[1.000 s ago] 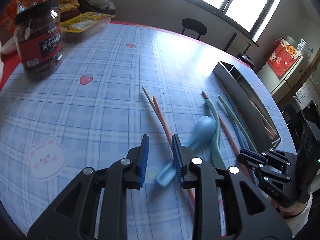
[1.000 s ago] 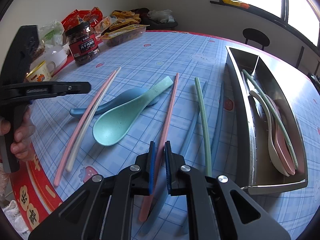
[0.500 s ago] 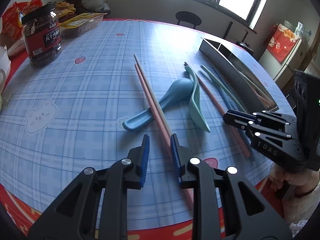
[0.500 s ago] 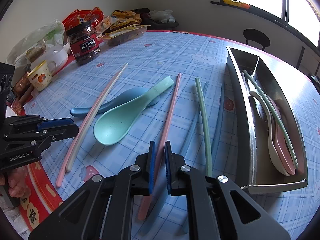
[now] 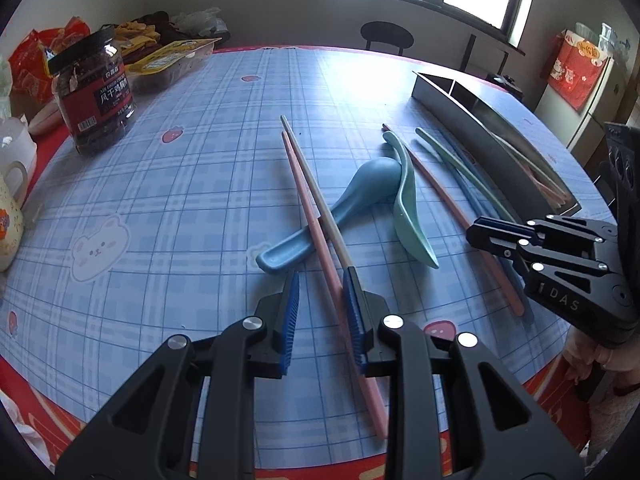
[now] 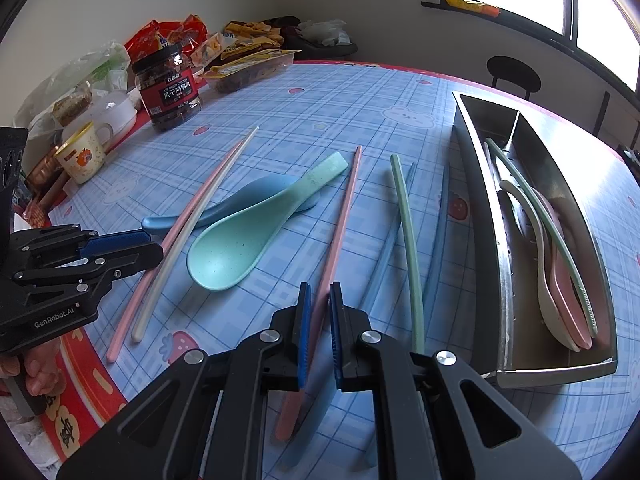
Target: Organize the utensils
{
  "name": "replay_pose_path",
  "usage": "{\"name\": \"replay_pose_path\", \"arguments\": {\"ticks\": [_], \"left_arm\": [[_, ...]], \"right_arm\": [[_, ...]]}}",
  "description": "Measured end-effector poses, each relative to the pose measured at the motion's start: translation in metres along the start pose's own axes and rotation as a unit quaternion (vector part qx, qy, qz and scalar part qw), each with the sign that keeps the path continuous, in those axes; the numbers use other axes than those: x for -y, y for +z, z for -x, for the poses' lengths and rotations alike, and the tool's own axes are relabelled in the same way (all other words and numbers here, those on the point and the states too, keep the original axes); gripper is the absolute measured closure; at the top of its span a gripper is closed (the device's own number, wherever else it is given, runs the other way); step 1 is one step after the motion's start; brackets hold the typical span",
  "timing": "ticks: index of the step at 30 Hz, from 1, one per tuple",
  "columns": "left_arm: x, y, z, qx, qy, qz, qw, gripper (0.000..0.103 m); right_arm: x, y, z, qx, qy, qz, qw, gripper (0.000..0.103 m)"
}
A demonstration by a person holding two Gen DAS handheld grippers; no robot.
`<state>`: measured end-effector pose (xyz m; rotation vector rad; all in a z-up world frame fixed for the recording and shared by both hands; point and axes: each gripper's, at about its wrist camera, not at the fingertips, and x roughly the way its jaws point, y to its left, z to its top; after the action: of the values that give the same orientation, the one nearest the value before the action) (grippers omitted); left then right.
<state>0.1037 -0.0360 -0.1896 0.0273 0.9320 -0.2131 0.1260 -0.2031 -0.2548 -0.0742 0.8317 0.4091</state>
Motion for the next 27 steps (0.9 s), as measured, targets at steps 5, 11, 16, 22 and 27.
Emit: {"name": "replay_pose_path", "arguments": {"ticks": [5,11,16,22,27], "left_arm": [[0.0,-0.001,-0.006,-0.008,0.016,-0.011,0.9998,0.078],[-0.007,0.002,-0.008,-0.005,0.005,-0.002,1.0,0.082],[-0.007,0.007,-0.012,0.0,-0.001,-0.008,1.0,0.084],[-0.011,0.007,-0.013,0.008,-0.013,-0.001,0.9999,0.085],[-0.017,0.006,-0.014,0.01,-0.03,0.014,0.9994,0.086]], "right_arm": [[0.001,0.0,0.001,0.0,0.005,-0.004,1.0,0.093],[0.004,0.0,0.001,-0.001,0.012,-0.012,1.0,0.093],[0.003,0.003,-0.002,-0.005,0.008,-0.009,1.0,0.093],[-0.002,0.013,-0.009,-0.018,-0.015,-0.007,1.0,0.093],[-0.012,0.016,-0.015,-0.012,-0.046,0.009,0.999,0.093]]}}
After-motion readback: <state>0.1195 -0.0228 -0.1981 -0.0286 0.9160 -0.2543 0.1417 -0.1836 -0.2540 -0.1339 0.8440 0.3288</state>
